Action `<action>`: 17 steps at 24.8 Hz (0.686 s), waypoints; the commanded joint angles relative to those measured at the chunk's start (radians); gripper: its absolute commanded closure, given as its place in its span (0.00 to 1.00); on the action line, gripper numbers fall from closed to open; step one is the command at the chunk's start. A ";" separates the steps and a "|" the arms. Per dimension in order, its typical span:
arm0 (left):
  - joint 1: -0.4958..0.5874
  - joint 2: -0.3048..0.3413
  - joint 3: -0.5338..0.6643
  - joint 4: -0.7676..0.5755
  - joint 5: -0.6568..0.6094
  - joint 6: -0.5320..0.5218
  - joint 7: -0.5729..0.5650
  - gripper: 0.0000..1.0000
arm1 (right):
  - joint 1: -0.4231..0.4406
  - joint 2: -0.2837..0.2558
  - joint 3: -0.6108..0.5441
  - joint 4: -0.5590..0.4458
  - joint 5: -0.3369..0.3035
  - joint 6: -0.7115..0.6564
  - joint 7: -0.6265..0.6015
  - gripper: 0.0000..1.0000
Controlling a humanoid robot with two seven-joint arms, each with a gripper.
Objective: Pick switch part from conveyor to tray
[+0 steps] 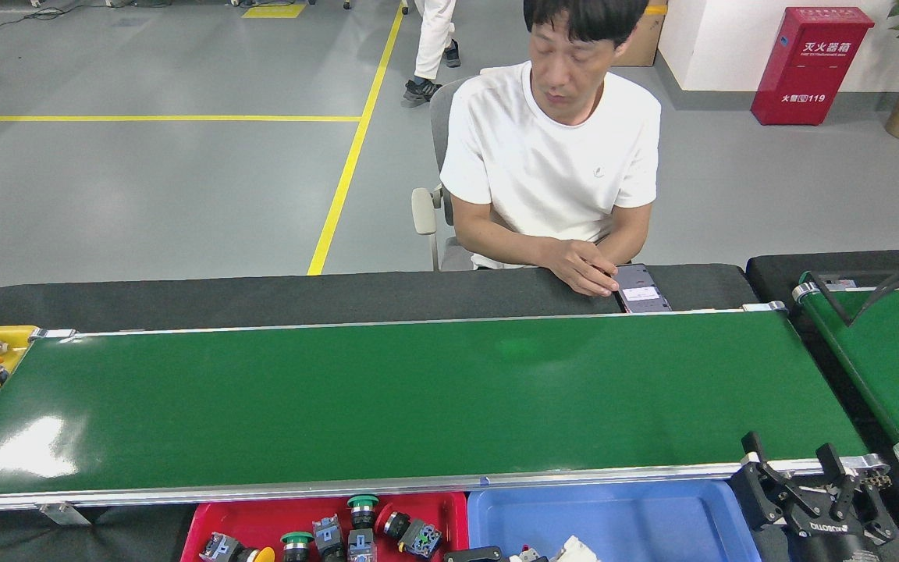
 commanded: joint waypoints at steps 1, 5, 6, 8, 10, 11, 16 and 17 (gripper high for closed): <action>-0.002 -0.007 0.037 -0.017 0.043 0.047 0.002 0.00 | -0.011 -0.003 0.005 -0.015 -0.002 -0.005 0.001 0.02; 0.009 -0.006 0.157 -0.026 0.154 0.153 0.002 0.00 | -0.011 -0.001 0.035 -0.019 -0.002 -0.034 0.001 0.02; 0.015 -0.007 0.214 -0.031 0.186 0.177 0.002 0.00 | -0.008 0.002 0.051 -0.027 -0.003 -0.054 0.001 0.02; 0.031 -0.007 0.330 -0.034 0.238 0.188 0.002 0.00 | 0.000 0.017 0.066 -0.055 -0.003 -0.080 0.002 0.02; 0.032 -0.009 0.439 -0.036 0.266 0.189 0.005 0.00 | -0.008 0.046 0.066 -0.055 -0.002 -0.078 0.014 0.02; 0.032 -0.009 0.501 -0.033 0.292 0.186 0.005 0.00 | -0.011 0.060 0.068 -0.058 -0.002 -0.080 0.036 0.02; 0.023 0.002 0.642 -0.023 0.362 0.188 0.005 0.00 | -0.025 0.085 0.068 -0.059 -0.002 -0.081 0.074 0.03; 0.026 -0.001 0.662 -0.026 0.364 0.186 0.005 0.00 | -0.025 0.083 0.068 -0.059 -0.002 -0.081 0.073 0.03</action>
